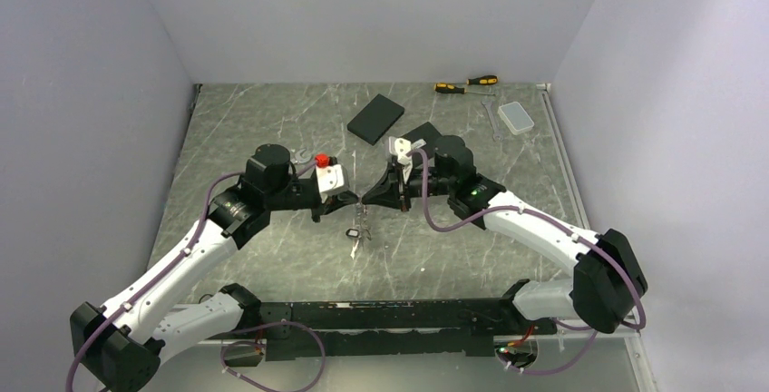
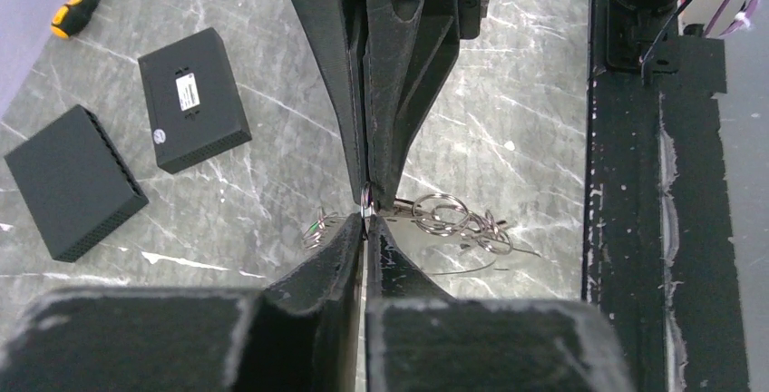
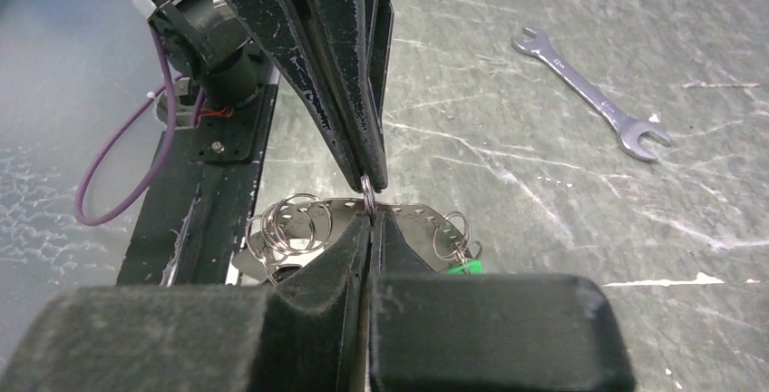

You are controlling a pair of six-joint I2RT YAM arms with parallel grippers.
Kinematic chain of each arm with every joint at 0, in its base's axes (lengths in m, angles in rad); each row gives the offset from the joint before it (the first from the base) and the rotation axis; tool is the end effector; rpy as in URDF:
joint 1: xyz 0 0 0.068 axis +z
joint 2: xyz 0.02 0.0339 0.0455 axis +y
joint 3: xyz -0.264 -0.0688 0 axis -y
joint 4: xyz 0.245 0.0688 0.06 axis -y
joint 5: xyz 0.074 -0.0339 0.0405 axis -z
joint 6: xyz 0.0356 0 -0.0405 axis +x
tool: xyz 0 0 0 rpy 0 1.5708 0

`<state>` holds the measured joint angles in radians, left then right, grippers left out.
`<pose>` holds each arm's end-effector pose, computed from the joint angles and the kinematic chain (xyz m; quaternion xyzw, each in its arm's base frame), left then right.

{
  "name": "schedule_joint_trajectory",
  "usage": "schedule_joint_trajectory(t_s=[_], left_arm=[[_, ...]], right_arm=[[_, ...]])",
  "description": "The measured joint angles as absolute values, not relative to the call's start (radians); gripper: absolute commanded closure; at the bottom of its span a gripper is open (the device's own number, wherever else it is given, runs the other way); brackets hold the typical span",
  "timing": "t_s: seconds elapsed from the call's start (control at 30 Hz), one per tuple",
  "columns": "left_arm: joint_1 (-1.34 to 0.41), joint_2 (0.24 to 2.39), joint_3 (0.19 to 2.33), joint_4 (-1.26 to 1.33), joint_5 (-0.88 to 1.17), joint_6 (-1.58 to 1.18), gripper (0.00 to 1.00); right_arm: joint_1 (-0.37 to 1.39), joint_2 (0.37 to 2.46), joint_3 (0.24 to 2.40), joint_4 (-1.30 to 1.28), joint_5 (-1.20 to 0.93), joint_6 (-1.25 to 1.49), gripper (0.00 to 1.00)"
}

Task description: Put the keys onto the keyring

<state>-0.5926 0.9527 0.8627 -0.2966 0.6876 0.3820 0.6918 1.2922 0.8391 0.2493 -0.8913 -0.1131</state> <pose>0.1619 -0.1363 0.3281 0.5320 0.6022 -0.3334 0.4931 0.2044 0.2053 0.2945 -0.5245 0.5371 0.4829 0.4508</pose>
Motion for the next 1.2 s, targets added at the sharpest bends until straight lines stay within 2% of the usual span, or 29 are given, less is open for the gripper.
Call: schedule_joint_trajectory(t_s=[0.07,0.2,0.3,0.5,0.7,0.8,1.0,1.2], left_arm=[[-0.593,0.953,0.863,-0.302,0.687,0.386,0.71],[-0.593,0.953,0.863,-0.299,0.690,0.405,0.52],[-0.593,0.953,0.864,-0.305,0.691,0.417,0.48],[-0.593,0.953,0.864,-0.324,0.691,0.435,0.53],[-0.593,0.979,0.873,-0.323,0.714,0.433,0.60],[-0.593,0.992,0.878,-0.319,0.728,0.429,0.60],[-0.593,0.993,0.878,-0.313,0.748,0.424,0.67],[-0.593,1.007,0.883,-0.319,0.768,0.424,0.65]], right_arm=[[0.698,1.291,0.859,0.202,-0.877,-0.122,1.00],[0.716,1.291,0.921,0.041,-0.812,-0.158,1.00],[0.733,1.291,0.982,-0.101,-0.749,-0.199,1.00],[0.768,1.297,1.118,-0.338,-0.619,-0.279,1.00],[0.822,1.331,1.186,-0.468,-0.539,-0.334,1.00],[0.841,1.349,1.192,-0.501,-0.520,-0.353,1.00],[0.850,1.357,1.193,-0.531,-0.498,-0.375,1.00],[0.852,1.357,1.193,-0.527,-0.491,-0.379,1.00]])
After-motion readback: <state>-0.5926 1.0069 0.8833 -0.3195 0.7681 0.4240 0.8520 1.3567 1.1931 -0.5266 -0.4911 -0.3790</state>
